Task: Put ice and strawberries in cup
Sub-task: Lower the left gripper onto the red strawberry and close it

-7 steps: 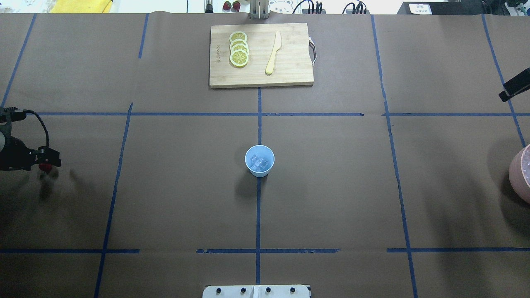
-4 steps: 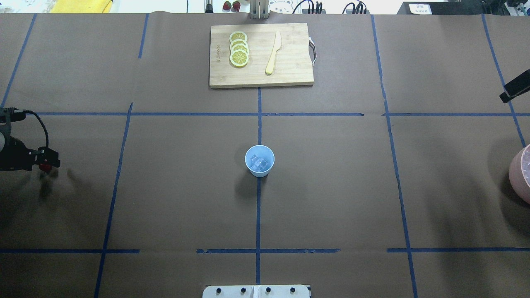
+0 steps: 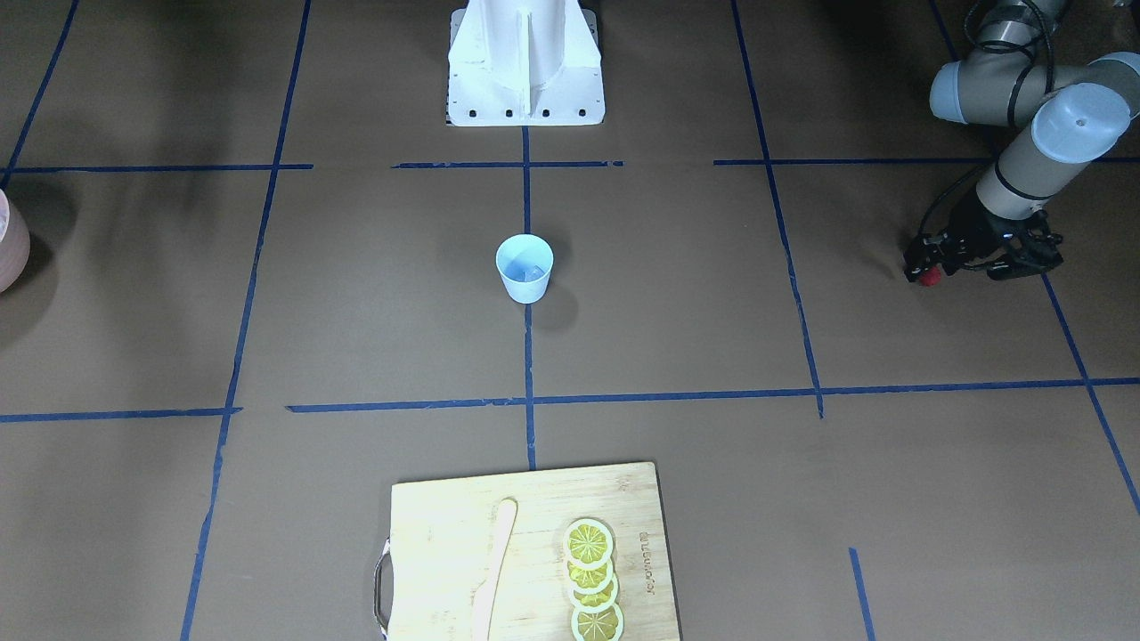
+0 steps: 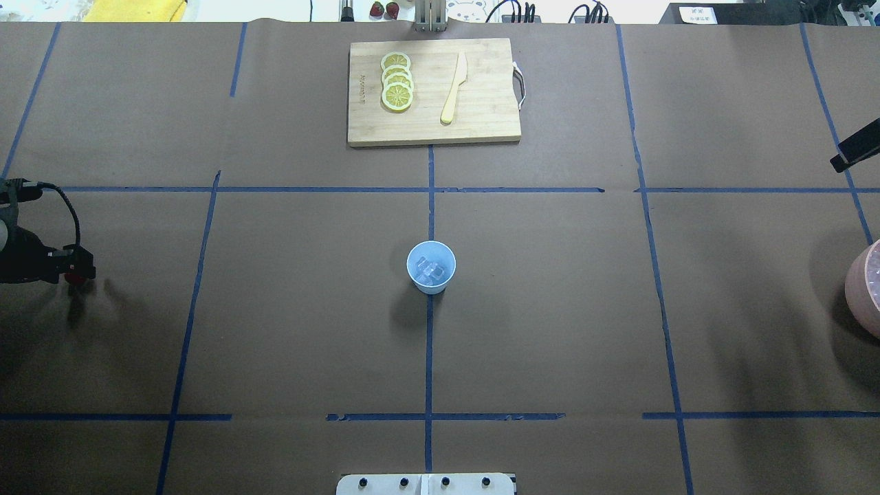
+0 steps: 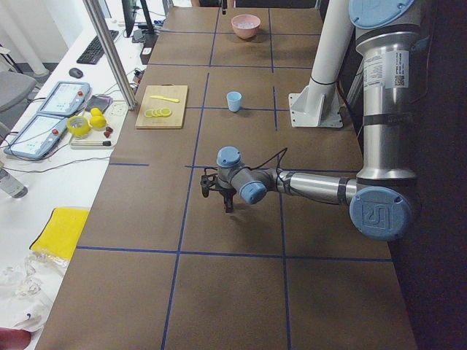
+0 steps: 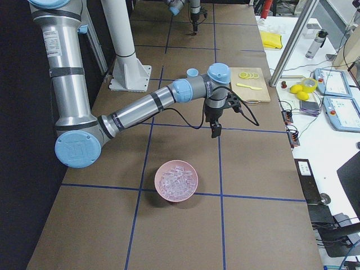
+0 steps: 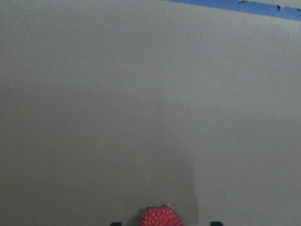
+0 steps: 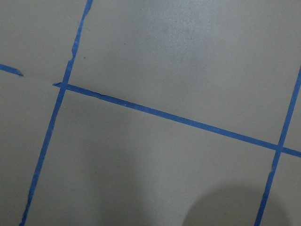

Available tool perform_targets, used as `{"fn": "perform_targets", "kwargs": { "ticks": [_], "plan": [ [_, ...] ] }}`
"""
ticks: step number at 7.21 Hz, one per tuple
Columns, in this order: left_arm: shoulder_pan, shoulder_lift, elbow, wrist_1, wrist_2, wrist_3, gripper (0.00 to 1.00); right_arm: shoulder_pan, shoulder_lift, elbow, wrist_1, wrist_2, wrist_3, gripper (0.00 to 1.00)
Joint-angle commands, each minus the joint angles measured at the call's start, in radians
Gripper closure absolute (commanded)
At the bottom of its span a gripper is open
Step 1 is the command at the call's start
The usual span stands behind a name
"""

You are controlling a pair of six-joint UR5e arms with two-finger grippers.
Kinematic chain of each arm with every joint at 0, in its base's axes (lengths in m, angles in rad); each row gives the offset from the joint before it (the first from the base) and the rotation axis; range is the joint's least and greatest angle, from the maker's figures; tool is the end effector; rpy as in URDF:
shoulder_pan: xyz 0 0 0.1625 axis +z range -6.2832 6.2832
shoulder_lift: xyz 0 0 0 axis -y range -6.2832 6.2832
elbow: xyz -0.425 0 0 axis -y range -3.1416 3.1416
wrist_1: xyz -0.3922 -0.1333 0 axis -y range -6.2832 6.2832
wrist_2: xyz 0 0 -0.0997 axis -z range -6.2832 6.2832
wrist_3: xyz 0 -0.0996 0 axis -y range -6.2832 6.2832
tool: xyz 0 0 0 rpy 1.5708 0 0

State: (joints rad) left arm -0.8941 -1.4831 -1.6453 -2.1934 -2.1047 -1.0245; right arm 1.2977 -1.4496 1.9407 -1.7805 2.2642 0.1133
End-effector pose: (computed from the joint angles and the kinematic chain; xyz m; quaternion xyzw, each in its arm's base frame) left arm 0.2398 -0.4305 0.6043 0.0017 0.3835 -0.0813 0.9200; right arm -0.0716 -0.5140 0.4453 0.0648 -0.3555 -0.1218 0.9244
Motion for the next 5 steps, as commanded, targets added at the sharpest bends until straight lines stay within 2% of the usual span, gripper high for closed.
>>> {"fn": "perform_targets", "kwargs": {
  "ticks": [1,5],
  "plan": [
    [-0.002,0.003,-0.001,0.0,0.0,0.0,0.43,0.0,-0.002,-0.002,0.003,0.0,0.0,0.0],
    [-0.002,0.001,-0.001,0.001,0.002,0.001,0.44,0.0,-0.002,-0.008,0.006,0.0,0.0,0.0]
  ]
}}
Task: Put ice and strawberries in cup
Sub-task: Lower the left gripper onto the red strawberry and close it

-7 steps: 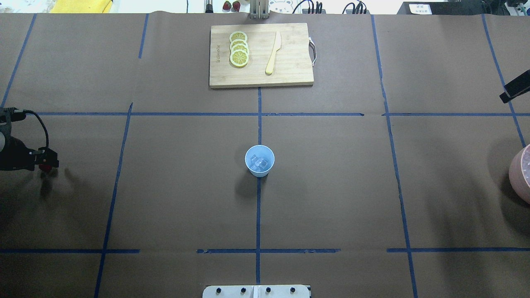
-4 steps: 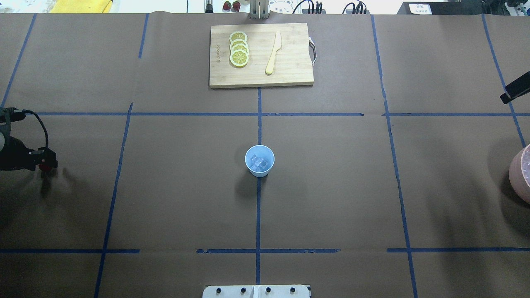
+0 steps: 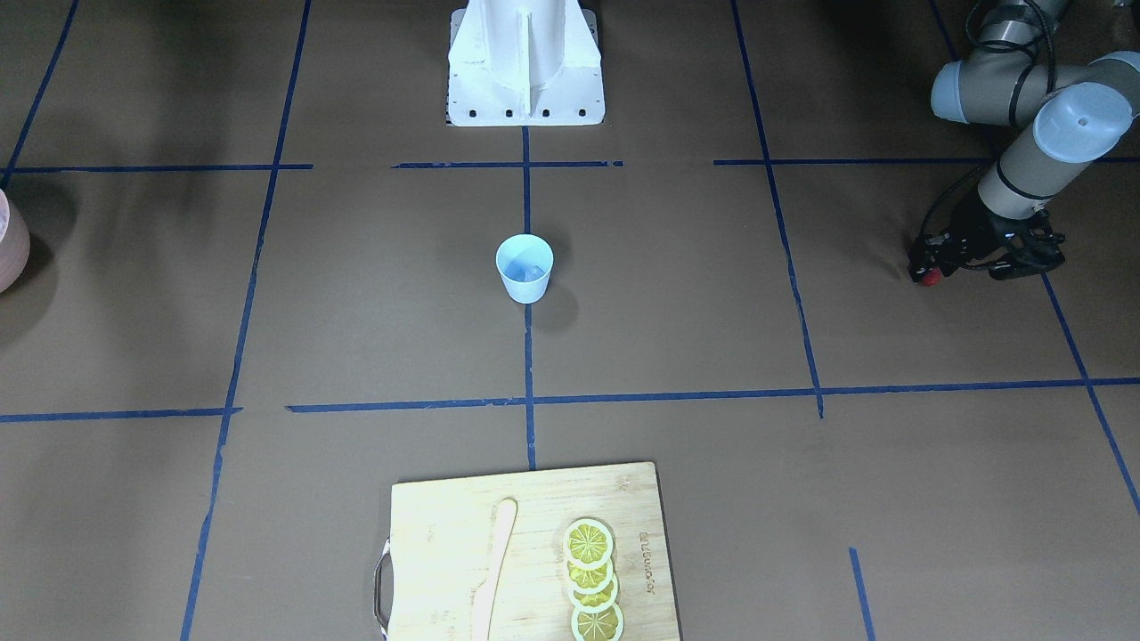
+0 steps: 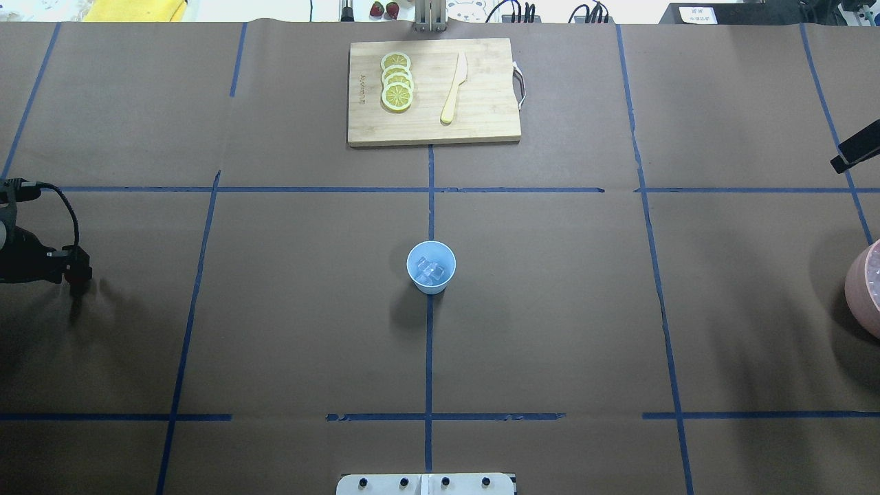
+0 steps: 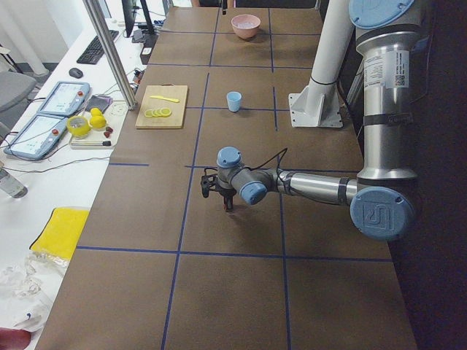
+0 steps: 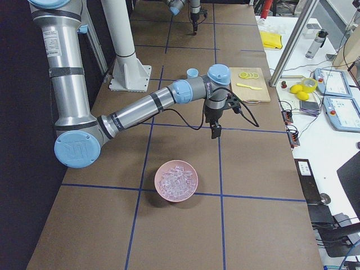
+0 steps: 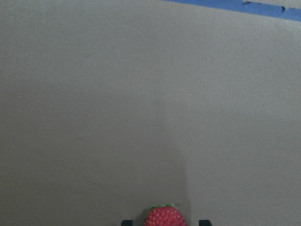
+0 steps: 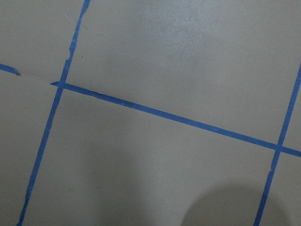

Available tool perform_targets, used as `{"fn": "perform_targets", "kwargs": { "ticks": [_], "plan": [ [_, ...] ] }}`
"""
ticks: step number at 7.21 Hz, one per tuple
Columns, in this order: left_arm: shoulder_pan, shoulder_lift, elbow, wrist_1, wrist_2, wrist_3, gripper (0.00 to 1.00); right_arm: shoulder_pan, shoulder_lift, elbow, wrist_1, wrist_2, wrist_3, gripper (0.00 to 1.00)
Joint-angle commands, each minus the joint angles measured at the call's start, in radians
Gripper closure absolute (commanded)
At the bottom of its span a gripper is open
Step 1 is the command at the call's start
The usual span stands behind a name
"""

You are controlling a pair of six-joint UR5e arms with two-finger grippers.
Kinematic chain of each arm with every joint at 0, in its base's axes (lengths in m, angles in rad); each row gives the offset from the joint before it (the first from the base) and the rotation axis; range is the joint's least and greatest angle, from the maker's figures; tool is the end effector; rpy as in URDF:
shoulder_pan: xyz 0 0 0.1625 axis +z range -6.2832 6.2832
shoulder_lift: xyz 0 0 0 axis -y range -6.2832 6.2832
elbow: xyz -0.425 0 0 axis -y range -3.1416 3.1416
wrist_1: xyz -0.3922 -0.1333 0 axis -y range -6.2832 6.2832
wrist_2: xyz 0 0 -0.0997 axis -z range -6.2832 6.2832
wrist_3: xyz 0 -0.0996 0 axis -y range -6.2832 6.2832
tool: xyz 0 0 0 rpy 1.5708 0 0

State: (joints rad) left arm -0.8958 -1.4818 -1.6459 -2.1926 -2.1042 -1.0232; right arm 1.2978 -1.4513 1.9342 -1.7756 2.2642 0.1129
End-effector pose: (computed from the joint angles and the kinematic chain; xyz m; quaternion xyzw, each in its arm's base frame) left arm 0.2387 -0.4305 0.6047 0.0020 0.3829 -0.0818 0.9202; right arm -0.0718 -0.5146 0.4486 0.0634 -0.3553 -0.1214 0.9247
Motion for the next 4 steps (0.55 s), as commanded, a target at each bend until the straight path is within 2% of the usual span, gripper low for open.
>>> {"fn": "perform_targets", "kwargs": {
  "ticks": [1,3,4],
  "plan": [
    [0.001,-0.002,0.0,0.001,0.013,0.0,0.49,0.0,0.0,-0.001,0.001,0.0,0.001,0.0],
    [-0.002,-0.002,-0.002,0.001,0.02,0.0,0.87,0.0,0.0,0.0,0.001,0.002,0.004,0.0],
    [-0.003,-0.002,-0.011,0.001,0.02,0.0,0.95,0.0,0.0,0.002,0.001,0.002,0.004,0.0]
  ]
}}
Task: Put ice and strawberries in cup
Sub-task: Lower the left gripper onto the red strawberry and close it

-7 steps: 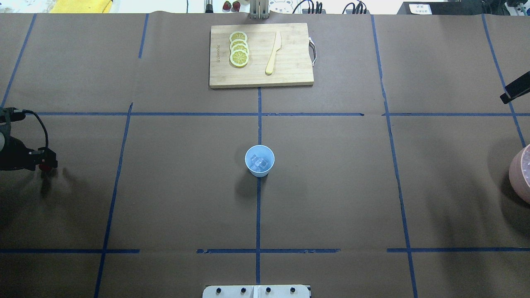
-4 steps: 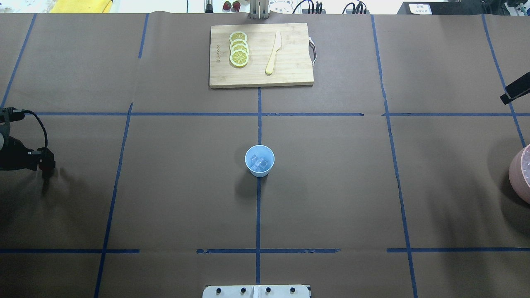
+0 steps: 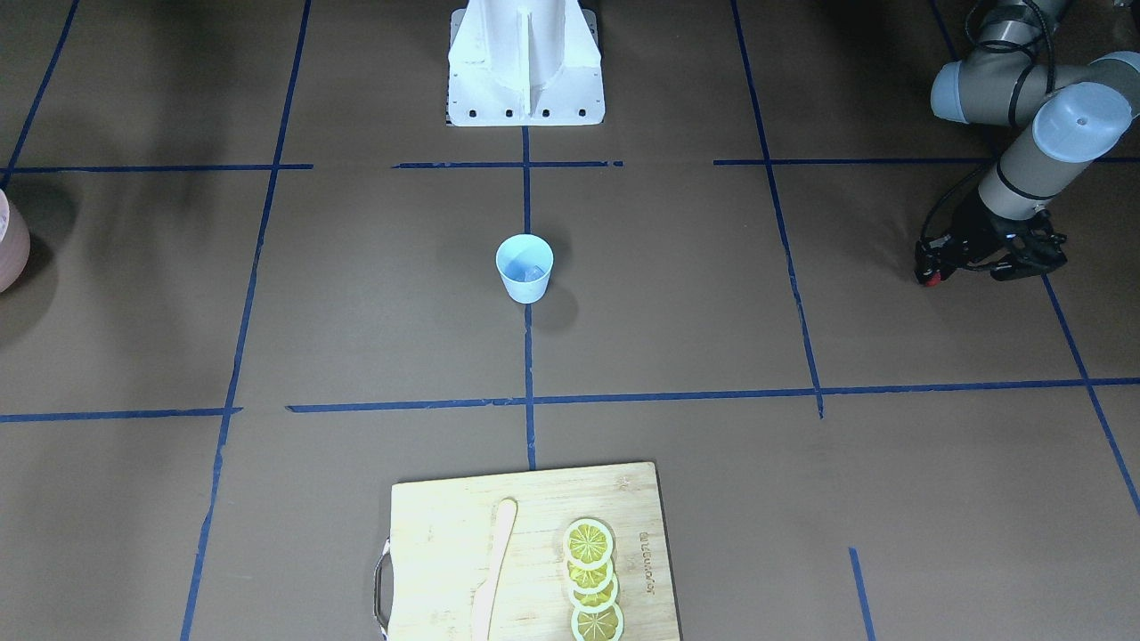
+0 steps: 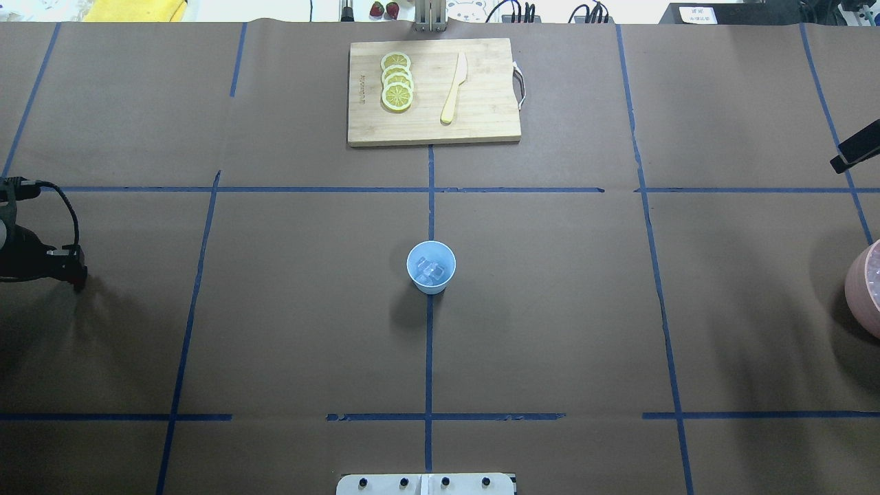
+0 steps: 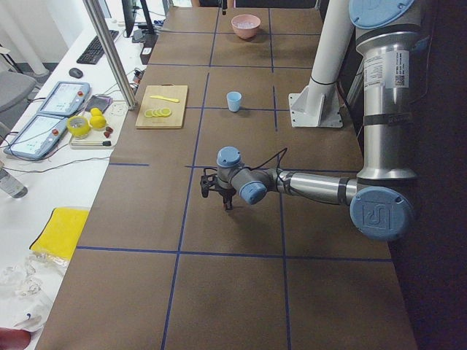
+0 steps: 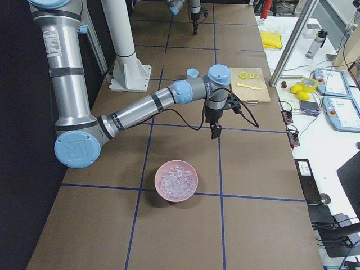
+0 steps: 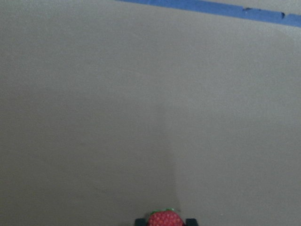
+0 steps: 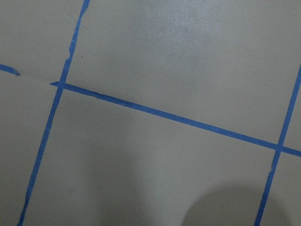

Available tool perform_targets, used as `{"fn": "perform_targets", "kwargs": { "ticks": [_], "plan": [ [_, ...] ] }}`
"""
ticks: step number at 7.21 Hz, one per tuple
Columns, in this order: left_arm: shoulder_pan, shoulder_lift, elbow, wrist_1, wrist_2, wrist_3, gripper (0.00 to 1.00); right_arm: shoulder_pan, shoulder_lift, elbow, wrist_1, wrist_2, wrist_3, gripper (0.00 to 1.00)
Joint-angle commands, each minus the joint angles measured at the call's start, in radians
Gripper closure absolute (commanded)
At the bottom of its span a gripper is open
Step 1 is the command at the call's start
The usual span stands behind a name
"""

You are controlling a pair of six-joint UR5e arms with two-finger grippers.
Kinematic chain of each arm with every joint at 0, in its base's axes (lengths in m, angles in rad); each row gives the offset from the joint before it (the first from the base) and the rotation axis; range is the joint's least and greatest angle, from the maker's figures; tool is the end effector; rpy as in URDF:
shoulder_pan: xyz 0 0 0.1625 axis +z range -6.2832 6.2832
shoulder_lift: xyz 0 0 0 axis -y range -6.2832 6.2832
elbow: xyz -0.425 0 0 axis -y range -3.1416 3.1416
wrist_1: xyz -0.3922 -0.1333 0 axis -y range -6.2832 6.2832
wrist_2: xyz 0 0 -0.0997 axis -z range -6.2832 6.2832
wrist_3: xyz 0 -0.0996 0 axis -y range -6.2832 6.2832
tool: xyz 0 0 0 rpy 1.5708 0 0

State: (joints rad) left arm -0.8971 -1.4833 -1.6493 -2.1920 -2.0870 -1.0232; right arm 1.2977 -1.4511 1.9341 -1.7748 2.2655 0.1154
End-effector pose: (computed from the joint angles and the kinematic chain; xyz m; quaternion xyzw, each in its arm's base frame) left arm 0.2377 -0.4326 0.6030 0.0100 0.3795 -0.0845 0.9213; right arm -0.0719 -0.5147 0.4484 0.0632 -0.3560 -0.1205 0.9245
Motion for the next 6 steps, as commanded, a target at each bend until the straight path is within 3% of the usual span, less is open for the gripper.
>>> {"fn": "perform_targets", "kwargs": {
  "ticks": [1,2,4,5,6],
  "plan": [
    [-0.011,0.001,-0.018,0.003,-0.002,0.0,1.0,0.0,0.0,0.002,0.0,0.005,0.003,0.0],
    [-0.046,0.001,-0.052,0.026,-0.01,0.006,1.0,0.0,-0.002,0.003,0.0,0.005,0.001,0.0],
    [-0.083,-0.005,-0.218,0.256,-0.041,0.009,1.0,0.02,-0.017,-0.001,0.0,0.022,-0.007,0.0],
    [-0.085,-0.052,-0.322,0.423,-0.042,0.011,1.0,0.055,-0.032,-0.018,0.002,0.061,-0.028,0.0],
    [-0.085,-0.177,-0.369,0.606,-0.039,0.008,1.0,0.095,-0.032,-0.055,0.002,0.065,-0.083,0.0]
  ]
}}
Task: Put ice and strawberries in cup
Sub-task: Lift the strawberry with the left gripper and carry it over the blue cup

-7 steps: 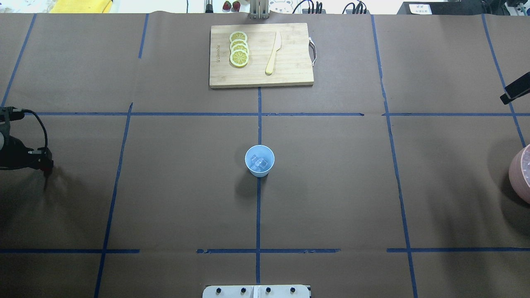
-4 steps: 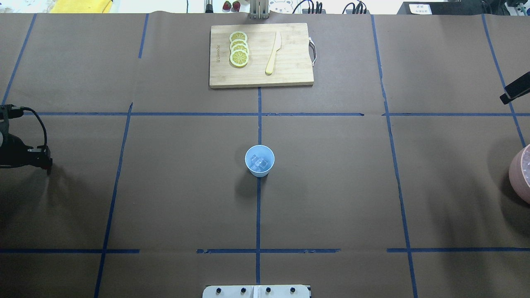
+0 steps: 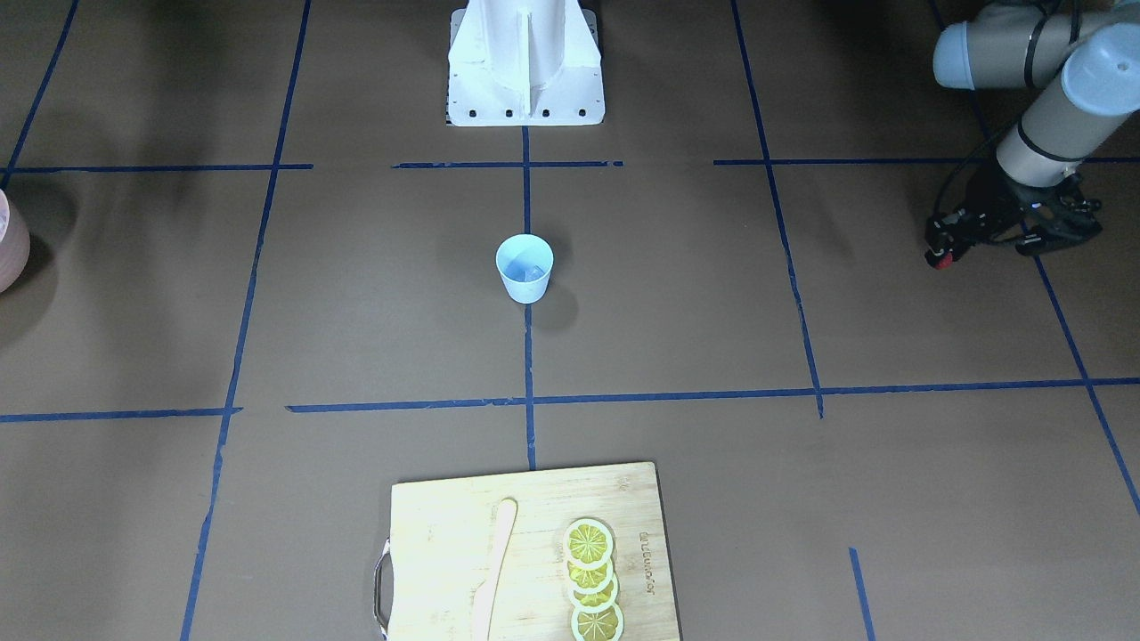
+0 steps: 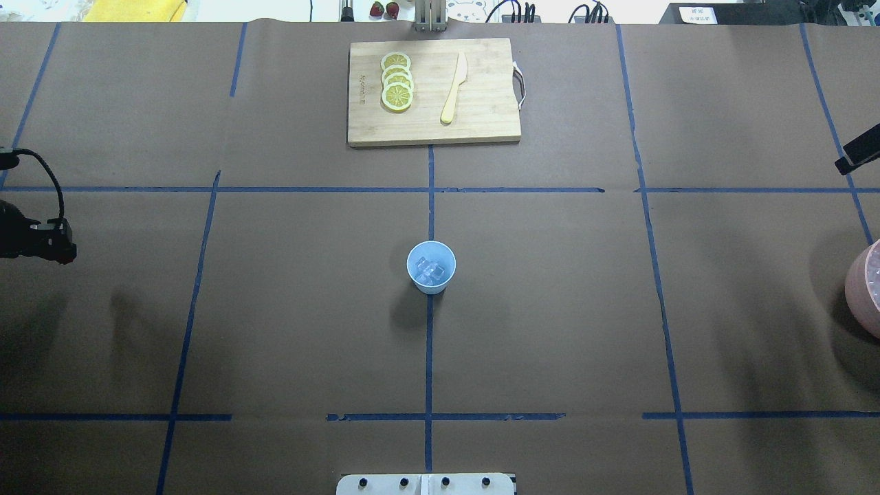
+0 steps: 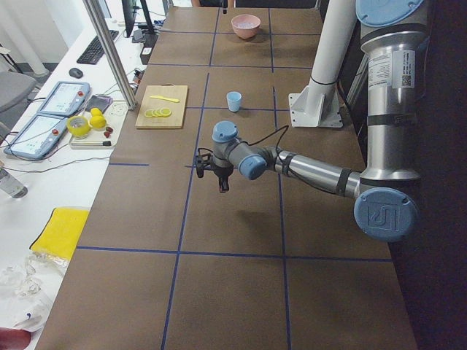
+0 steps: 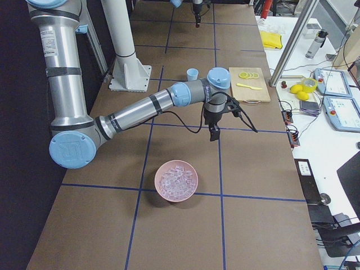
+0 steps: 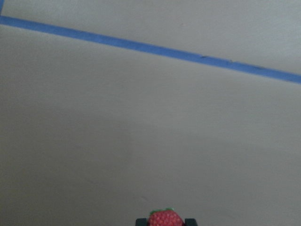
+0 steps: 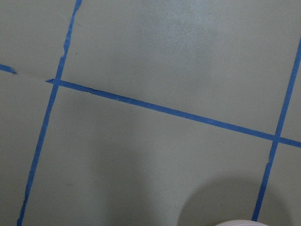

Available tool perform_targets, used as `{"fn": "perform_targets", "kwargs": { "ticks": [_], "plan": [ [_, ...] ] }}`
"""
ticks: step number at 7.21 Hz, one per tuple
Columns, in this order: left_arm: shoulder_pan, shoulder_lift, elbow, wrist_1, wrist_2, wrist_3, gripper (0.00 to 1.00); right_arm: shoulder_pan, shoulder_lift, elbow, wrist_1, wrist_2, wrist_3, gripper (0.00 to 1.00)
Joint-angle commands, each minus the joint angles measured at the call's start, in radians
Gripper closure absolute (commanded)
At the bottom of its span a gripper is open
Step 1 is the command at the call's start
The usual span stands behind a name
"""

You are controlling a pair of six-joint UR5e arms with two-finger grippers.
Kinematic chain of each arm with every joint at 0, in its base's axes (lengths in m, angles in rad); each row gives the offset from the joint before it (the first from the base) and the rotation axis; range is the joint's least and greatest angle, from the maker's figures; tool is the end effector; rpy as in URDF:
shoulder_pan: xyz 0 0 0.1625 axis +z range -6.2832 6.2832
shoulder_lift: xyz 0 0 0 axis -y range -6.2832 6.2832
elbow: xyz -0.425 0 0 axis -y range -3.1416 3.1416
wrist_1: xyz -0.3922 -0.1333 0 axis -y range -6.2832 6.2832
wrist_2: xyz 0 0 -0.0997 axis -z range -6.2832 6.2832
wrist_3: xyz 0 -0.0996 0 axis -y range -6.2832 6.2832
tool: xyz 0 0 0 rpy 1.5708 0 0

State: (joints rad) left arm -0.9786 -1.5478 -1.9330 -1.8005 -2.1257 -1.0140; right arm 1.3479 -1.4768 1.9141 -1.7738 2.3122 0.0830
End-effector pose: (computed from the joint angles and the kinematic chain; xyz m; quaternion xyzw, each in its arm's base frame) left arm 0.2063 -0.4514 0.4745 -0.0017 0.3768 -0.1181 0.9187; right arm -0.0482 -0.5112 0.4678 0.0529 -0.3722 -0.1069 0.9205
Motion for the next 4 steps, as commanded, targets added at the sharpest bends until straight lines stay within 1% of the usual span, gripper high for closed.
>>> {"fn": "perform_targets", "kwargs": {
  "ticks": [1,2,3,4],
  "plan": [
    [0.014,-0.236,-0.087,0.33,-0.002,-0.021,1.0,0.081,-0.005,-0.084,0.008,0.027,-0.108,0.0],
    [0.037,-0.318,-0.089,0.38,-0.006,-0.076,1.0,0.117,-0.02,-0.166,0.116,0.042,-0.114,0.0],
    [0.07,-0.359,-0.087,0.398,-0.011,-0.118,1.0,0.132,-0.057,-0.278,0.302,0.049,-0.111,0.0],
    [0.102,-0.406,-0.086,0.418,-0.011,-0.159,1.0,0.164,-0.069,-0.372,0.438,0.052,-0.109,0.0]
  ]
}}
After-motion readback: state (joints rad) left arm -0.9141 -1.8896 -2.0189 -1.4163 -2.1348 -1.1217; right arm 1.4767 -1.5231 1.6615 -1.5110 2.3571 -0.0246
